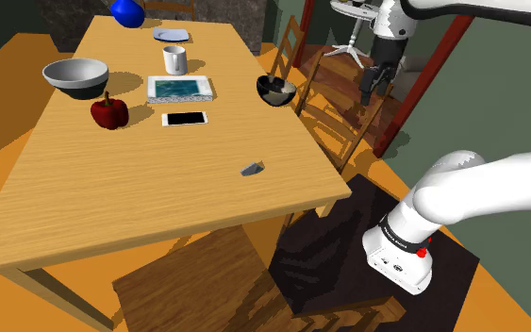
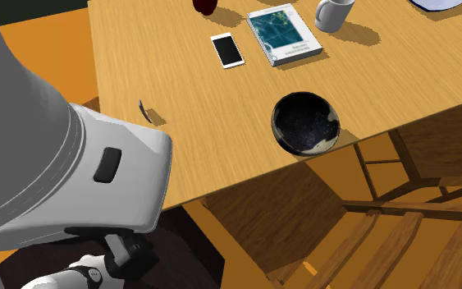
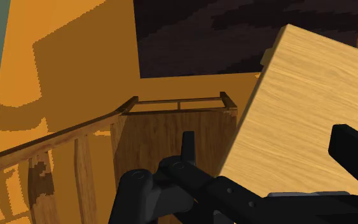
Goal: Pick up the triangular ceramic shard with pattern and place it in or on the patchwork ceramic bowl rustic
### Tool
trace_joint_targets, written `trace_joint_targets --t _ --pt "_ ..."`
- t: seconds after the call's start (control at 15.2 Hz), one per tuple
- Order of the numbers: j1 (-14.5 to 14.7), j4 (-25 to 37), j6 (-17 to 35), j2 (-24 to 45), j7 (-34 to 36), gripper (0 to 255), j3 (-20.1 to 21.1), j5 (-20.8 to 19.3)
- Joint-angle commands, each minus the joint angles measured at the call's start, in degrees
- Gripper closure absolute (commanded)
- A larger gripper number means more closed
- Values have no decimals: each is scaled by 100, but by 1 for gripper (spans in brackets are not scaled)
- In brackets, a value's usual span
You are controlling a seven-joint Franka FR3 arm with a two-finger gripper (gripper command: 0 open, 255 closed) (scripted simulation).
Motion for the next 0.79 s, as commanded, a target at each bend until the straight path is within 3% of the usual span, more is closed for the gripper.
trace_joint_targets --t 0.0,0.73 --pt "0 0 0 0 0 0 0 0" --pt "358 -4 811 825 2273 0 1842 479"
